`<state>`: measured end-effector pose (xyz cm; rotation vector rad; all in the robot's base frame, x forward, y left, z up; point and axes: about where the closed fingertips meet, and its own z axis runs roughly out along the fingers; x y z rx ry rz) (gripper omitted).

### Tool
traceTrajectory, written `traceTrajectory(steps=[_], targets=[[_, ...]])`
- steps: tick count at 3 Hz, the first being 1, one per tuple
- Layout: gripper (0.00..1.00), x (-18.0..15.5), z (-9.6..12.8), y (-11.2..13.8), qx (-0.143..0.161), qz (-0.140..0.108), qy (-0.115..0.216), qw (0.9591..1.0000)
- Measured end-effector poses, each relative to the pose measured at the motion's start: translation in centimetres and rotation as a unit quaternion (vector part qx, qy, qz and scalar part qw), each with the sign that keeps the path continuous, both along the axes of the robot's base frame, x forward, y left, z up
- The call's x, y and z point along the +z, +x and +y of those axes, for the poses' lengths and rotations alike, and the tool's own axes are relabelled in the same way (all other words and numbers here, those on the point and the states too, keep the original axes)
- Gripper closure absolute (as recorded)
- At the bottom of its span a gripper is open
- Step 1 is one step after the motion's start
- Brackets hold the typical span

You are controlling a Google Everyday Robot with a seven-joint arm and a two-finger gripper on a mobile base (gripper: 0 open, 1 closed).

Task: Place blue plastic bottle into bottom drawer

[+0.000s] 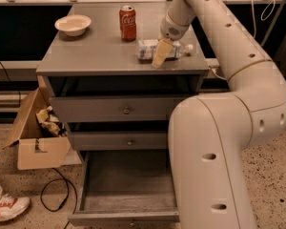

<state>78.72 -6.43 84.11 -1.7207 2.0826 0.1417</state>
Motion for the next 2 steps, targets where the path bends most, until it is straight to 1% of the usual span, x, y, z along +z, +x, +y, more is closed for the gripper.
traceTrajectory(steps=[1,2], targets=[[0.42,-0.46,0.84,0.07,0.008,0.007,0.000,0.9999],[0.65,-0.02,1.24,-0.03,0.013,0.005,0.003,0.9999]])
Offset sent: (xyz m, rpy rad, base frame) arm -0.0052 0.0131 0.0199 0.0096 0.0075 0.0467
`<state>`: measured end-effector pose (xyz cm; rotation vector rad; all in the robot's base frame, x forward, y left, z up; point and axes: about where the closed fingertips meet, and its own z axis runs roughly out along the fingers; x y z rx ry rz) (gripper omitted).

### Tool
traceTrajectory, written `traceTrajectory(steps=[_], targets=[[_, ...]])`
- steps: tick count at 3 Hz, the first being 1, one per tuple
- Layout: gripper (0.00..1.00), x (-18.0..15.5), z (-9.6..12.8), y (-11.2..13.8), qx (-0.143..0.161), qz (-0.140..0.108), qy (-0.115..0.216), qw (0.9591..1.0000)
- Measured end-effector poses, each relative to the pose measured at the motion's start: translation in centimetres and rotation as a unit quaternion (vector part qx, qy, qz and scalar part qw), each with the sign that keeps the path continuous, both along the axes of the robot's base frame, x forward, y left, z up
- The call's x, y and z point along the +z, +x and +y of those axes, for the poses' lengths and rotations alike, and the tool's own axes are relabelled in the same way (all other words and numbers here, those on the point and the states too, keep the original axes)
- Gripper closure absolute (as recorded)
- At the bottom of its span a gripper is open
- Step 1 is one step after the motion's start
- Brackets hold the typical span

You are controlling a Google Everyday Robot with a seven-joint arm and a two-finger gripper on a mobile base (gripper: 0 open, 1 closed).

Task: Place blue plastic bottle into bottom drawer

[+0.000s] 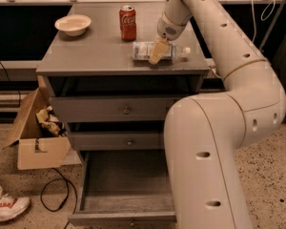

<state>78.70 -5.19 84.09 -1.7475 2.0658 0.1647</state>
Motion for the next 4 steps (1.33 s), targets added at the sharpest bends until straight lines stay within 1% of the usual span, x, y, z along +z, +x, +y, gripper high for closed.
traceTrajectory(steps=[1,2,3,4], targets=[[0.89,2.6,0.1,-0.6,0.001,-0.024,0.007,0.9997],[1.00,7.2,0.0,-2.3,-0.021,-0.065,0.016,0.9975],[1.00,10.7,-0.3,-6.2,-0.053,-0.082,0.042,0.9943],[1.00,8.8,0.4,-7.4,-0.046,-0.062,0.032,0.9965]])
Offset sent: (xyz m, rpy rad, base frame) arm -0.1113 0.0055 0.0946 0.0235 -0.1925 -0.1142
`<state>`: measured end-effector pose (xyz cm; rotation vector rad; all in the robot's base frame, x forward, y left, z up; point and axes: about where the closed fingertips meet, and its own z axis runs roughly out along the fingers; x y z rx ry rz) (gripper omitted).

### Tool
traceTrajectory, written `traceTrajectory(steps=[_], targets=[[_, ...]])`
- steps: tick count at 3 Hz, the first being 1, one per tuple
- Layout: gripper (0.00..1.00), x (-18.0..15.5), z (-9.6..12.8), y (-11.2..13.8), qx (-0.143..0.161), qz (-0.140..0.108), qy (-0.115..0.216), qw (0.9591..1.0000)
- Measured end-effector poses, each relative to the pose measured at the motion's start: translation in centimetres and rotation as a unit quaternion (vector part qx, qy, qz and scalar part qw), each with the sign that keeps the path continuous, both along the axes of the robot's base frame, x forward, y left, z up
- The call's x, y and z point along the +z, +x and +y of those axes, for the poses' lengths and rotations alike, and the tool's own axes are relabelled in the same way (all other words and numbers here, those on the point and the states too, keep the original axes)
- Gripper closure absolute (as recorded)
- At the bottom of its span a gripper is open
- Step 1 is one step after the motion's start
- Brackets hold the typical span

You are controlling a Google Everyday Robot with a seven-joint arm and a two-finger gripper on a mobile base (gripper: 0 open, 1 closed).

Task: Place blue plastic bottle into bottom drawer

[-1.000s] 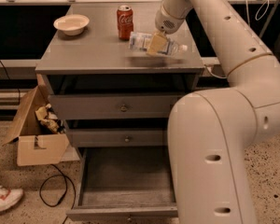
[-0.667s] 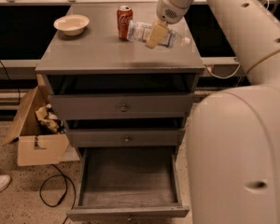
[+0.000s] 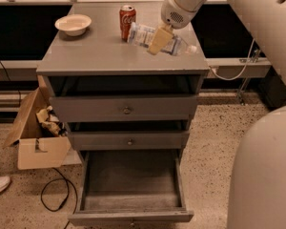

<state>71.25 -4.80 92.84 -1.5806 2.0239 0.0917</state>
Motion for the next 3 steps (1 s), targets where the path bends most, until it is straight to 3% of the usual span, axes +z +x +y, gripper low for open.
traceTrajectory(steps=[2,3], targets=[[1.00,-1.2,0.2,-1.6,0.003,0.017,0.000,0.9998],[1.00,-2.4,0.6,-4.8,-0.008,0.035,-0.003,0.9994]])
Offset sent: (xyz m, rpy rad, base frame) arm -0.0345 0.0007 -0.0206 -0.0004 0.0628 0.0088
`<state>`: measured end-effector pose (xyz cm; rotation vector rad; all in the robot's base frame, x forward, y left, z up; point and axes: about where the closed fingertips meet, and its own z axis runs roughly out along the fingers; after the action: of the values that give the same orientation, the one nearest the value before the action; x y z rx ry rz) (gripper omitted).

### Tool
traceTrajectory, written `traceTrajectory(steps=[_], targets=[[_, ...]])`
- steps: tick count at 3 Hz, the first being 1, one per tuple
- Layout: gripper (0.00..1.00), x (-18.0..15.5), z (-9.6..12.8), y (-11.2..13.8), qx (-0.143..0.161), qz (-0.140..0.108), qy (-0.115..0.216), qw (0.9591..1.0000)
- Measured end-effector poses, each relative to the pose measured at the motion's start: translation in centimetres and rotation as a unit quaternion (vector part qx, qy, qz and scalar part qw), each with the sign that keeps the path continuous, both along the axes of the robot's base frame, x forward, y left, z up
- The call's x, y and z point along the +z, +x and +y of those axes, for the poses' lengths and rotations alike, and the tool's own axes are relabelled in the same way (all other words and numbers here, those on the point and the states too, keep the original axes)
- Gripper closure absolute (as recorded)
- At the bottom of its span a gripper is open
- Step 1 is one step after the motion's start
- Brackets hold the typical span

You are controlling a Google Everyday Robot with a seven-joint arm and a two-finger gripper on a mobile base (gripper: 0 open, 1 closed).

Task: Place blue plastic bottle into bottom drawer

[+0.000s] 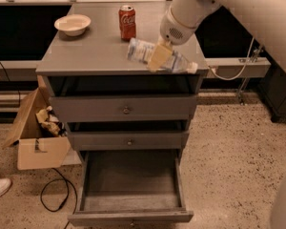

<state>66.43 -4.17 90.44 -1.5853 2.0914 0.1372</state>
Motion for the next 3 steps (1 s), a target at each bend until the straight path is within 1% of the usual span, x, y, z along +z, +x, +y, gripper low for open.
traceTrajectory(steps=[1,2,3], targets=[[1.00,-2.7,0.4,-4.3,-0.023,0.033,0.011,0.9991],[1.00,-7.1,0.2,-8.1,-0.052,0.077,0.029,0.9953],[1.00,-9.0,0.1,-9.2,-0.054,0.093,0.025,0.9939]])
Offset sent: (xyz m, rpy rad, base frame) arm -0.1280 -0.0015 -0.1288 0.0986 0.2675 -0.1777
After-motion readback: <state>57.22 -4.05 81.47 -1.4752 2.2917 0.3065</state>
